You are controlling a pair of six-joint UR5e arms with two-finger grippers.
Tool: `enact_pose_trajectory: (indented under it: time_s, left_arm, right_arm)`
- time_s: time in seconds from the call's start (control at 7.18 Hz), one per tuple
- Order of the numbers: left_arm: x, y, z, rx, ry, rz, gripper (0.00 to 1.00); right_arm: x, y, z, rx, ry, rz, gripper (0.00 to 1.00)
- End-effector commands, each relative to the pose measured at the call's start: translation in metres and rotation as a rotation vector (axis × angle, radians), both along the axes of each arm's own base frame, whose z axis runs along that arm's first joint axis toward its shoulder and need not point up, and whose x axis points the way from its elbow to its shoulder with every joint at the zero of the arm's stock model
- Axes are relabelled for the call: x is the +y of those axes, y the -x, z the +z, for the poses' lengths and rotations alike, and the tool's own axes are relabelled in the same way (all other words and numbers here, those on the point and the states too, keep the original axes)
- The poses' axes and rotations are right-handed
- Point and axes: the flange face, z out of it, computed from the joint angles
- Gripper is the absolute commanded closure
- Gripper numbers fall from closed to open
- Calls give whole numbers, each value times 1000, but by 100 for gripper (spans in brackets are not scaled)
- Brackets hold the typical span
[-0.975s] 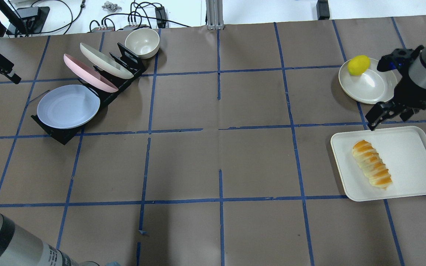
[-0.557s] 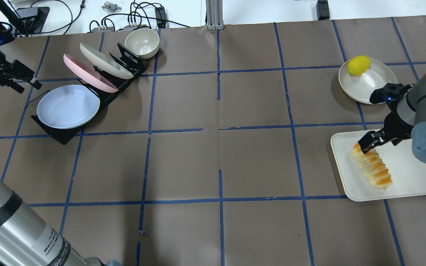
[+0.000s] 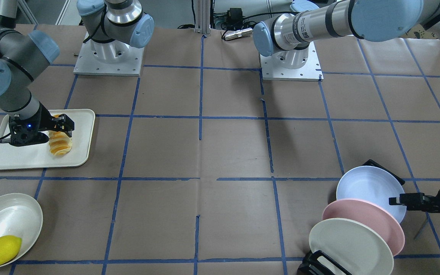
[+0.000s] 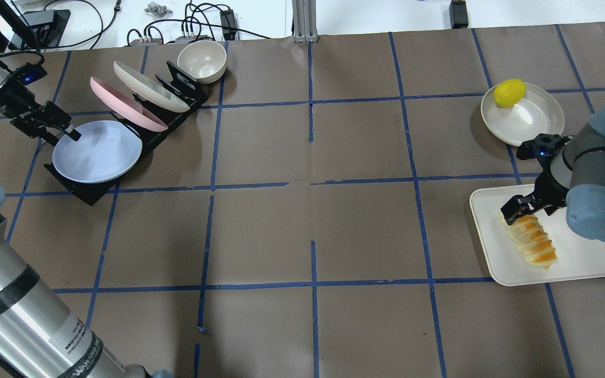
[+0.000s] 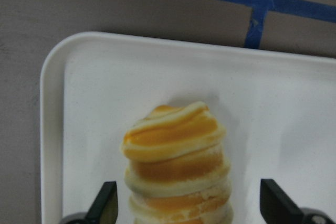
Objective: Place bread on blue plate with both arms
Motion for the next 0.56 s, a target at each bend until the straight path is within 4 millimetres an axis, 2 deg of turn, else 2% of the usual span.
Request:
enact_pose_trajectory:
  time_s: [0.0, 0.14, 0.28, 0.42]
  left_arm:
    - [2, 0, -3, 9, -16, 1, 71]
    - [2, -1, -4, 10, -16, -1, 79]
    - [1, -1, 3, 1, -7, -3, 82]
    - [3, -3, 15, -24, -11, -14, 82]
  right_arm:
    - [4, 3, -21, -35, -21, -16, 5]
    - [14, -3, -28, -46, -39, -16, 6]
    - [16, -5, -29, -48, -42, -14, 13]
    - [15, -3, -25, -34, -37, -10, 86]
